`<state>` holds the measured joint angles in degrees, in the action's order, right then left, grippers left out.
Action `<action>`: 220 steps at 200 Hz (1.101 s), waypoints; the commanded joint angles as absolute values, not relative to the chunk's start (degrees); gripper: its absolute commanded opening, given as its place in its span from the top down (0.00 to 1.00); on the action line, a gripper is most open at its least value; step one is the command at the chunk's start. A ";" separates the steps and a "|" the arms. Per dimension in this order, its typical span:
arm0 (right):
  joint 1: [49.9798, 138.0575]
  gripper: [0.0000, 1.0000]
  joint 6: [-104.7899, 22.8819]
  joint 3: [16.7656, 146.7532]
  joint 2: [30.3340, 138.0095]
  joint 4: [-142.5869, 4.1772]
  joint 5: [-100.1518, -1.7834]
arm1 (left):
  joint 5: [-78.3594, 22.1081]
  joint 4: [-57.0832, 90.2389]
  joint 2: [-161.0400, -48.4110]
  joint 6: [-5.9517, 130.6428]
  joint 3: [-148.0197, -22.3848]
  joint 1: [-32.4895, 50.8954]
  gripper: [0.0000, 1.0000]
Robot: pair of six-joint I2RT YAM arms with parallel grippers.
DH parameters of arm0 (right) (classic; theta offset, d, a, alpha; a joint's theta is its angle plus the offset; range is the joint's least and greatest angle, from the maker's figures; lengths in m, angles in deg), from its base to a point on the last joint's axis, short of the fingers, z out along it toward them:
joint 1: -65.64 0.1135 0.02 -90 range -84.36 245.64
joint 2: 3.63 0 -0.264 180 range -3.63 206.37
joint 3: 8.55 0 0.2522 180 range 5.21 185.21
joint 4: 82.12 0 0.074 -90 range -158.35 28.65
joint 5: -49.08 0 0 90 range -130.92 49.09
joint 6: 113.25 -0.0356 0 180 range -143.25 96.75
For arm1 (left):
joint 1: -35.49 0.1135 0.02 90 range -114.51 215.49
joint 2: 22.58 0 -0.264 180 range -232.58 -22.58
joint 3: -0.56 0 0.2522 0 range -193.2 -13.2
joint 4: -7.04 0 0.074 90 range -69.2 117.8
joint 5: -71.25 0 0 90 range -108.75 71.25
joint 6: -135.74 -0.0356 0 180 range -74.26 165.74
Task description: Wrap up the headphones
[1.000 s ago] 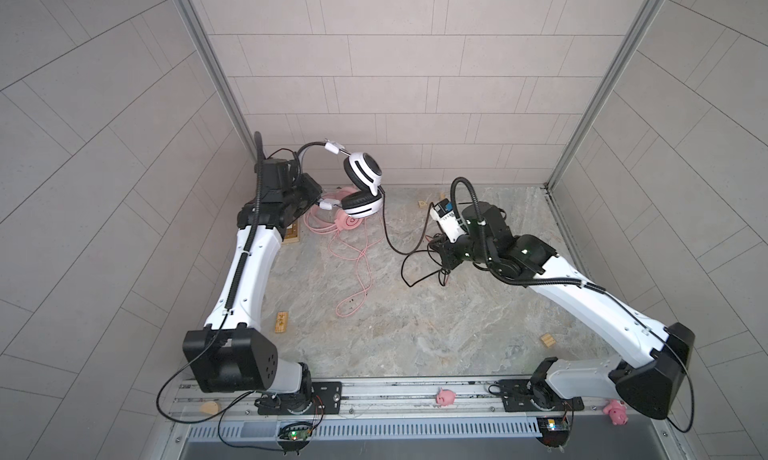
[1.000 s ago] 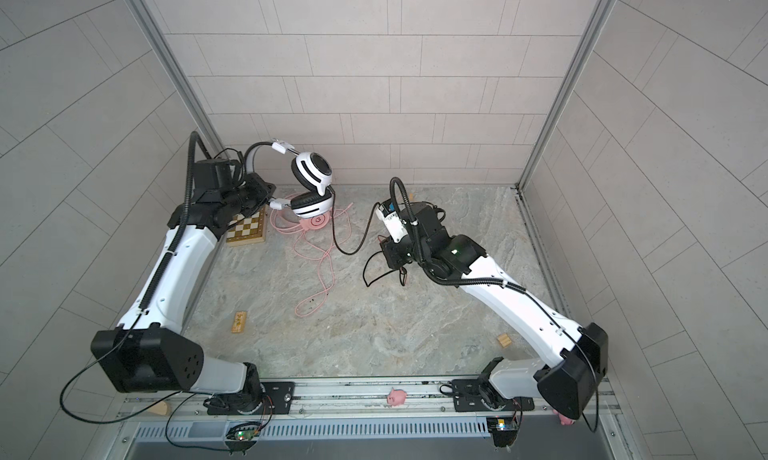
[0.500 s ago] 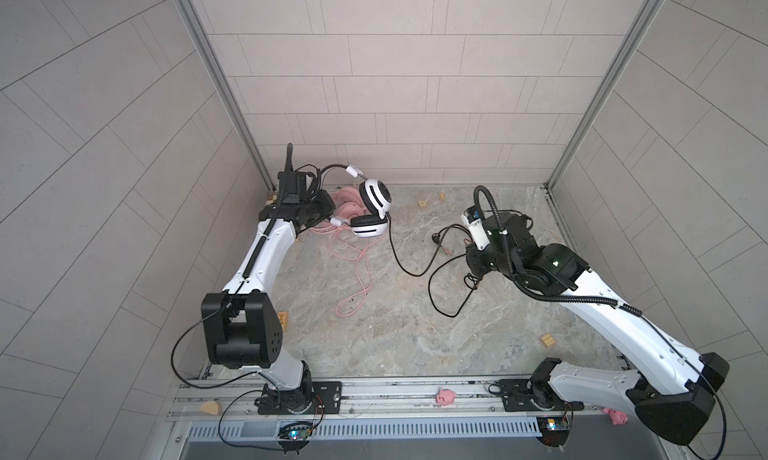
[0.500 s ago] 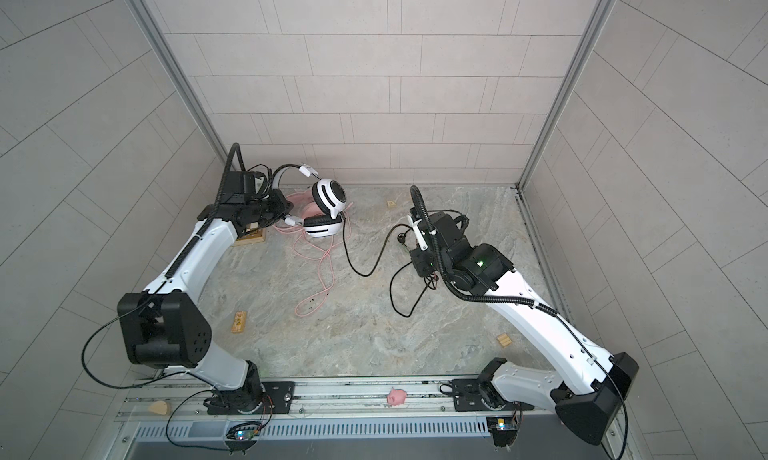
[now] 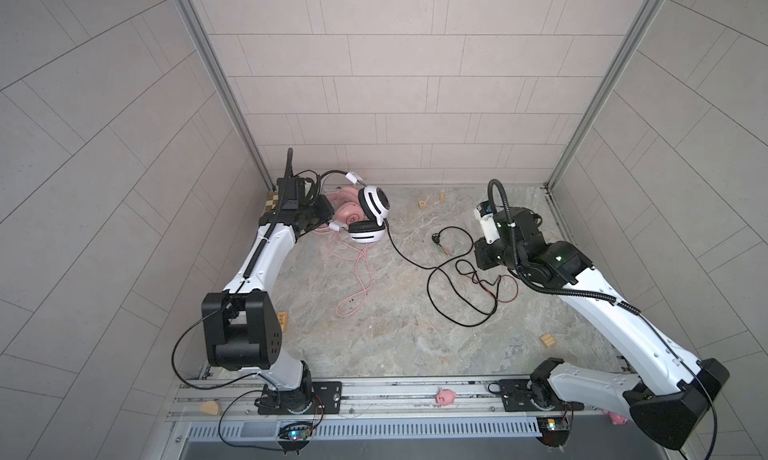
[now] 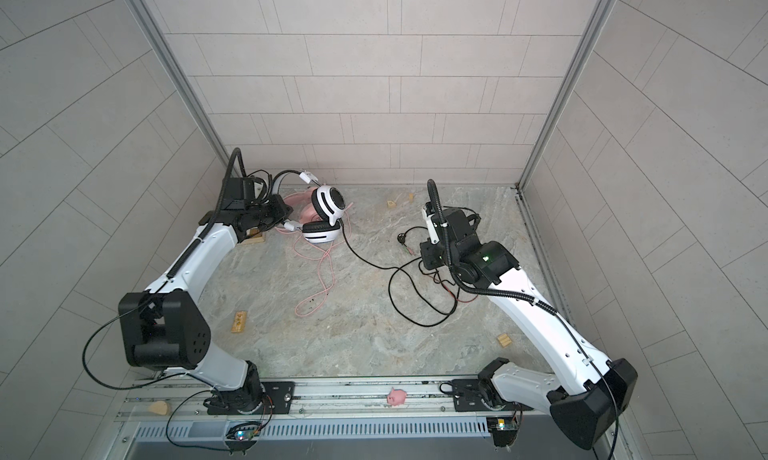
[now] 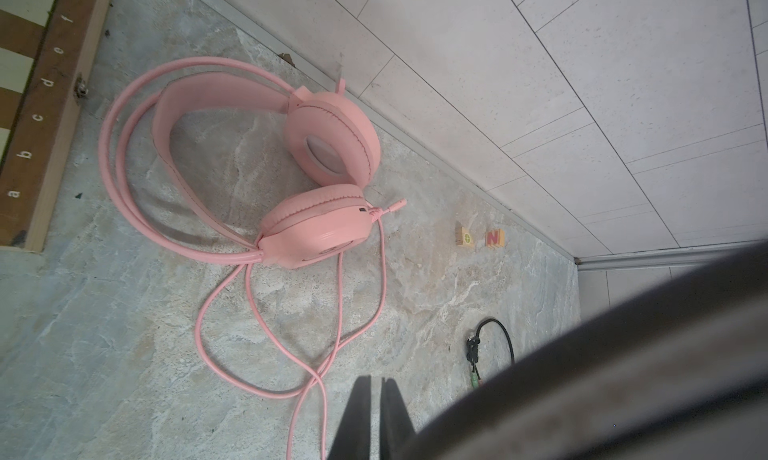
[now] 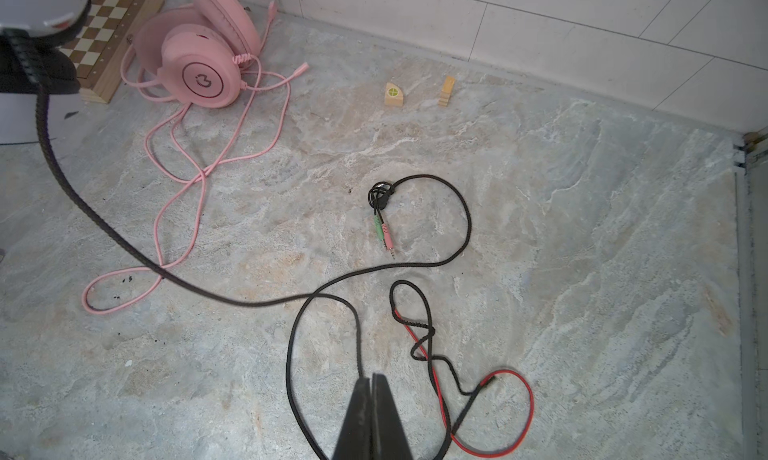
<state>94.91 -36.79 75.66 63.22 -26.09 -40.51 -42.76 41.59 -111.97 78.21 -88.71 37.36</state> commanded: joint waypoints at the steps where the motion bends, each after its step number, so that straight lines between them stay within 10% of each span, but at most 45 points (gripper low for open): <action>1: 94.63 0.89 -35.95 73.68 64.31 -27.60 -41.66 | -45.14 37.64 -109.29 79.07 -88.63 37.95 1.00; 55: 94.13 0.55 -39.31 58.03 66.57 -35.53 -52.03 | -49.22 28.51 -107.10 85.20 -84.31 44.95 1.00; 220: 100.71 0.44 -36.84 68.73 97.21 -50.21 -51.25 | -52.42 25.47 -108.35 88.96 -83.34 48.15 1.00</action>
<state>100.77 -38.06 66.48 96.42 -46.95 -53.73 -50.24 29.38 -110.09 86.93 -83.26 48.22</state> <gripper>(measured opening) 0.555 0.081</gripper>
